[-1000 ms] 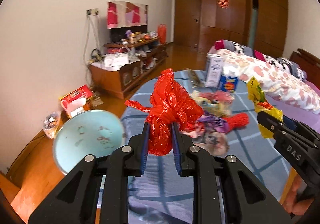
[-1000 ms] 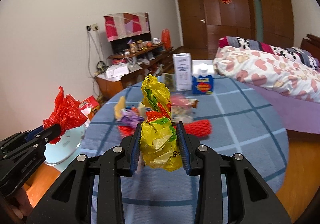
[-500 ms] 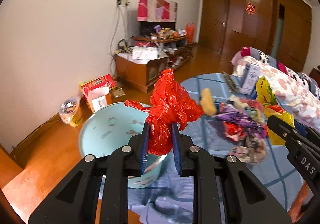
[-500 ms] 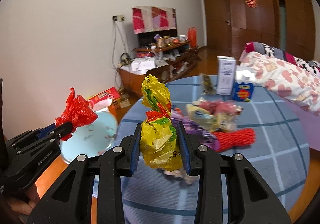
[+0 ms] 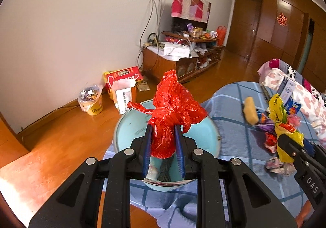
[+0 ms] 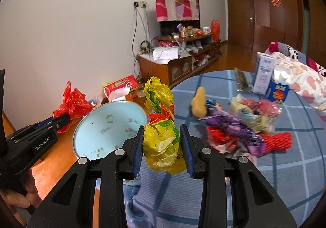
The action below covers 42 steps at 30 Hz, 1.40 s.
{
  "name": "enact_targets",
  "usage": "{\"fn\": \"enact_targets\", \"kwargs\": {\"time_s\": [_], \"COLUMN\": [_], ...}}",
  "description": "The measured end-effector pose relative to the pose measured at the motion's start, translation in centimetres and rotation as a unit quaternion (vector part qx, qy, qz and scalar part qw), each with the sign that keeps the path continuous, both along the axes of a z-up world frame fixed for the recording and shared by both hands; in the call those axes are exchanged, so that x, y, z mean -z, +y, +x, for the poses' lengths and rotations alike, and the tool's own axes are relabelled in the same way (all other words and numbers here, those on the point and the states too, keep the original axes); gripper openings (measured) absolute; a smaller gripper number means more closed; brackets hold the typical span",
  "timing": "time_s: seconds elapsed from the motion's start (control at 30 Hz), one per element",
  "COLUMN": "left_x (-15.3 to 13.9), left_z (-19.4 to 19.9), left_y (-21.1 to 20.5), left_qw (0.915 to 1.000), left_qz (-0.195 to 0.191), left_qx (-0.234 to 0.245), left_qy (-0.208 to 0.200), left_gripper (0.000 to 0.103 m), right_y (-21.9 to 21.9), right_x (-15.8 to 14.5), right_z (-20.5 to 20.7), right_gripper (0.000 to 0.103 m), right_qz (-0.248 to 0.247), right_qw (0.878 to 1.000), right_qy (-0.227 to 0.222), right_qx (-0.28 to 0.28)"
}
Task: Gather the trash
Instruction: 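Move both tools over the blue bin and release the red bag and yellow wrapper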
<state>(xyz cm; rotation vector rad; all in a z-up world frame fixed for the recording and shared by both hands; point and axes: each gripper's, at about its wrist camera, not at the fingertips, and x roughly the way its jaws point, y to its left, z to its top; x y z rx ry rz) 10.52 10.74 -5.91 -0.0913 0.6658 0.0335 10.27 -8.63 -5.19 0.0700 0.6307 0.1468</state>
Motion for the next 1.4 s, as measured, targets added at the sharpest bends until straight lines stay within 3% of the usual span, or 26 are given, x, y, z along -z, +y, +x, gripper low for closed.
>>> {"fn": "enact_targets", "kwargs": {"time_s": [1.03, 1.4], "left_x": [4.8, 5.7], "left_z": [4.1, 4.7], "left_y": [2.0, 1.9], "left_qw": [0.9975, 0.9960], "left_qz": [0.010, 0.018], "left_qx": [-0.033, -0.039], "left_qy": [0.062, 0.078], "left_gripper": [0.022, 0.025], "right_y": [8.1, 8.2], "right_x": [4.9, 5.3], "right_z": [7.4, 8.8], "right_gripper": [0.036, 0.055], "right_qz": [-0.022, -0.014], "right_qw": [0.994, 0.992], "right_qy": [0.086, 0.093], "right_qx": [-0.068, -0.079]}}
